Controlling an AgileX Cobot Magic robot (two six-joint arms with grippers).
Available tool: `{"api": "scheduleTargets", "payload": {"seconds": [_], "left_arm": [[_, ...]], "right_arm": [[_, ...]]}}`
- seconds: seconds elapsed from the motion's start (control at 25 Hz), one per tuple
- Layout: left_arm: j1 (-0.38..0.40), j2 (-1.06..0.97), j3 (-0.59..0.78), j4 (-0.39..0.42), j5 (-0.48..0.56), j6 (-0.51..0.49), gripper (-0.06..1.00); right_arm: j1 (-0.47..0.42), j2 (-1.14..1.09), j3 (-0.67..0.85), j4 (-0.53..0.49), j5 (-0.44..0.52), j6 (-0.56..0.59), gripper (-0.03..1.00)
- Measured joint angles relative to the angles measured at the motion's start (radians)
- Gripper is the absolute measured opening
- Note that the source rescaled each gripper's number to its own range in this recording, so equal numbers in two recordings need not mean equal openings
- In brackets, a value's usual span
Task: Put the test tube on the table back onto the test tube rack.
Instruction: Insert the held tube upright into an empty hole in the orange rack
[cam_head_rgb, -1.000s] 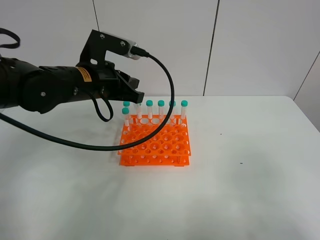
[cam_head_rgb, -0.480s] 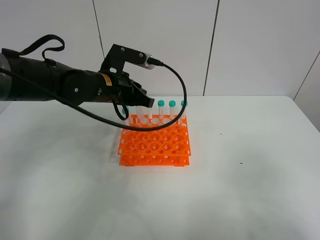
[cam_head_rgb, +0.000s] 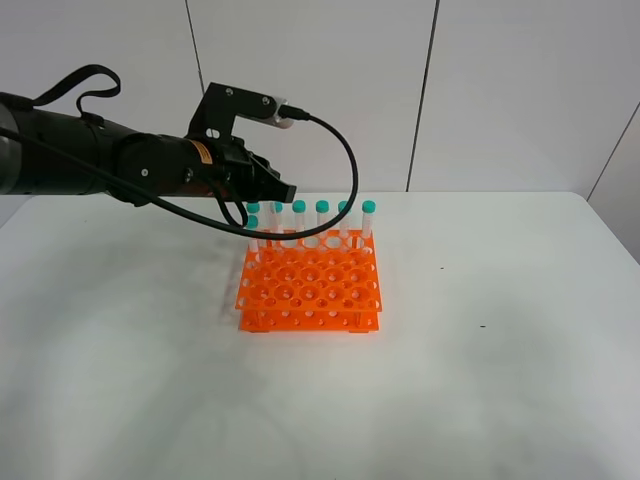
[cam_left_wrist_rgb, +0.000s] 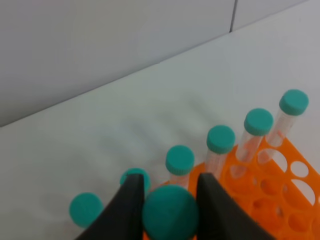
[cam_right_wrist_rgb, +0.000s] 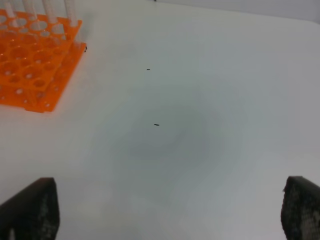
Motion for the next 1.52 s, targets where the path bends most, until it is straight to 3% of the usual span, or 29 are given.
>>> {"api": "scheduleTargets", "payload": {"seconds": [0.8, 1.04, 1.52], "left_arm": [[-0.008, 0.093, -0.021, 0.004, -0.048, 0.056, 0.00], [-0.008, 0.095, -0.021, 0.051, -0.070, 0.066, 0.00], [0.001, 0.130, -0.021, 0.055, -0.070, 0.072, 0.00]], "right_arm": [[0.000, 0.000, 0.000, 0.000, 0.000, 0.000, 0.98], [0.000, 0.000, 0.000, 0.000, 0.000, 0.000, 0.98], [0.000, 0.000, 0.000, 0.000, 0.000, 0.000, 0.98]]}}
